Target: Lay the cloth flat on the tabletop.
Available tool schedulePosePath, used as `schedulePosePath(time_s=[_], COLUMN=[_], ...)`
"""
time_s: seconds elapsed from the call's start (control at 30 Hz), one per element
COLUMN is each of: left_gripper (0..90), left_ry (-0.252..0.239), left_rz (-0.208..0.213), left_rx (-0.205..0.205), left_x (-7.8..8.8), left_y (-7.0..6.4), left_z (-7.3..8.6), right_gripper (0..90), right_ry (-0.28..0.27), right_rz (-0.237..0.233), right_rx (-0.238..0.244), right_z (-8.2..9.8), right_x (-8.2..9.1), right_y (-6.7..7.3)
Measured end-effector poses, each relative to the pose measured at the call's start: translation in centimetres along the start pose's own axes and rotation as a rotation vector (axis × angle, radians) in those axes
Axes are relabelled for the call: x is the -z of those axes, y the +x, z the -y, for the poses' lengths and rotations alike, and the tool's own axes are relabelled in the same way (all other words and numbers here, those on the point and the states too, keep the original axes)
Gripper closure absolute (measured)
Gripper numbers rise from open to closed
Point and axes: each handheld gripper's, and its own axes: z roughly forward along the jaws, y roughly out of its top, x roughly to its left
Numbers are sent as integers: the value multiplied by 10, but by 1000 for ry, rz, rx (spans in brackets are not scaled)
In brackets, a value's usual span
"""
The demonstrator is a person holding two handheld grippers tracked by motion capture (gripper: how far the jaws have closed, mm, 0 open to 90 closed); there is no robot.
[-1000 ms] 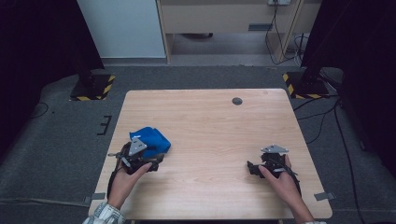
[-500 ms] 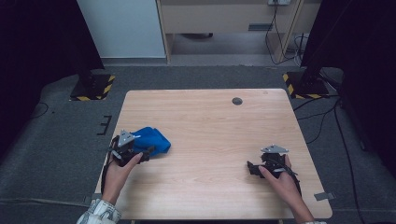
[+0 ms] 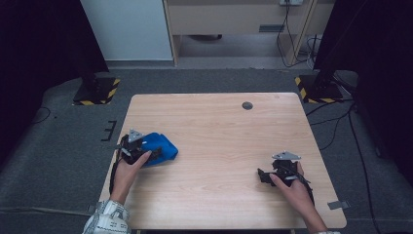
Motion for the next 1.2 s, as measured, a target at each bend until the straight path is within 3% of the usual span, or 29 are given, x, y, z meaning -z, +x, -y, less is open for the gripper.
schedulePosePath(time_s=[0.43, 0.5, 0.87, 0.93, 1.07, 1.1, 1.2], left_gripper=[39, 42, 84, 126, 325, 325, 494], left_ry=[71, 103, 110, 110, 116, 117, 114], left_rz=[12, 21, 40, 38, 54, 56, 78], left_rx=[36, 34, 50, 39, 43, 40, 46], left_x=[-14, -18, -20, -19, -15, -14, -13], left_y=[7, 7, 9, 8, 5, 5, 4], left_z=[18, 21, 27, 27, 25, 25, 25], right_gripper=[5, 5, 5, 5, 5, 5, 5], right_ry=[1, -1, 1, 1, 0, 0, 0], right_rz=[0, 1, -6, -6, -6, -6, -5], right_rx=[1, 1, 3, 3, 5, 5, 7], right_z=[0, 0, 0, 0, 0, 0, 0], right_x=[0, 0, 1, 1, 0, 0, 0], right_y=[0, 0, 0, 0, 0, 0, 0])
